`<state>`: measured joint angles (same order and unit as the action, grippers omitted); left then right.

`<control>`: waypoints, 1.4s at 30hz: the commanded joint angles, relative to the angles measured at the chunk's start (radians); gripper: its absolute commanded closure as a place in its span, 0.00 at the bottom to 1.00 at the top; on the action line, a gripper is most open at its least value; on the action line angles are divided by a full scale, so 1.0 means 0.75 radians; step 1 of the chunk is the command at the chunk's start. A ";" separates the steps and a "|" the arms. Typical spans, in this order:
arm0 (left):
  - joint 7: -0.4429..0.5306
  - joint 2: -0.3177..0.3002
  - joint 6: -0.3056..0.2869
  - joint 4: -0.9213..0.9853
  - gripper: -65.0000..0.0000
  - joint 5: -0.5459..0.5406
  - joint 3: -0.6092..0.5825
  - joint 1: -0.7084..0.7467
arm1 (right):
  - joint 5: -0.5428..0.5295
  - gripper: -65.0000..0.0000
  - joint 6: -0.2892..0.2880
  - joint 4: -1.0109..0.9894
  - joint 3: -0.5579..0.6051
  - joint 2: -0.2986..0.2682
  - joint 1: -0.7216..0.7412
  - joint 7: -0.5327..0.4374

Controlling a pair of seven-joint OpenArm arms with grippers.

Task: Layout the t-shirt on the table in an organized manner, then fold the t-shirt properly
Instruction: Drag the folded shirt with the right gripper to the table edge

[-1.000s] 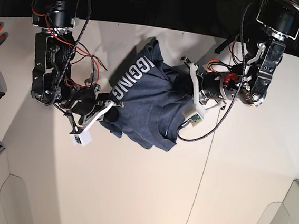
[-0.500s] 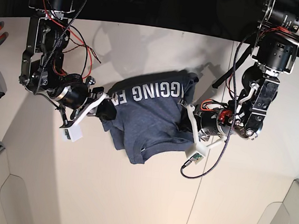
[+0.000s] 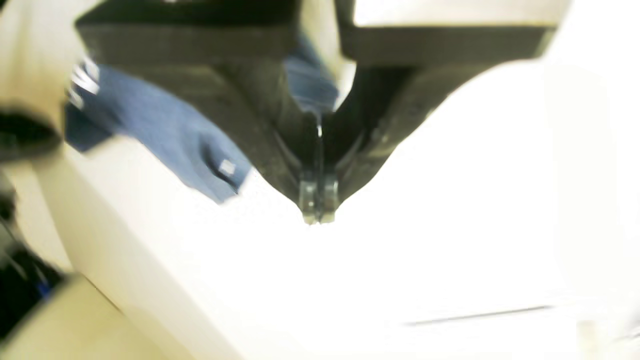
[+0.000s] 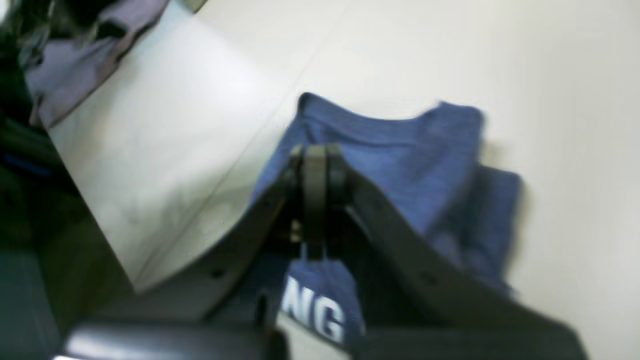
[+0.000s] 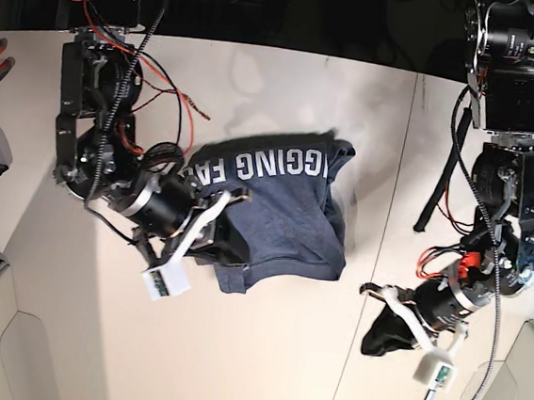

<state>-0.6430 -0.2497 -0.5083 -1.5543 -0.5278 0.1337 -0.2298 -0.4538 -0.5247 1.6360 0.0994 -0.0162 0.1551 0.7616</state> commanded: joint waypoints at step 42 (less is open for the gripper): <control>-0.020 -0.011 -0.116 -0.023 1.00 -0.185 0.143 0.305 | 0.306 1.00 0.191 -0.572 -0.339 -0.376 -0.189 -0.142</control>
<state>-0.6769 -0.2489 -0.5819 -1.5536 -0.6472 0.2367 0.0093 -0.2802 -0.3969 1.2114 -0.1524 -0.2832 0.0280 0.5659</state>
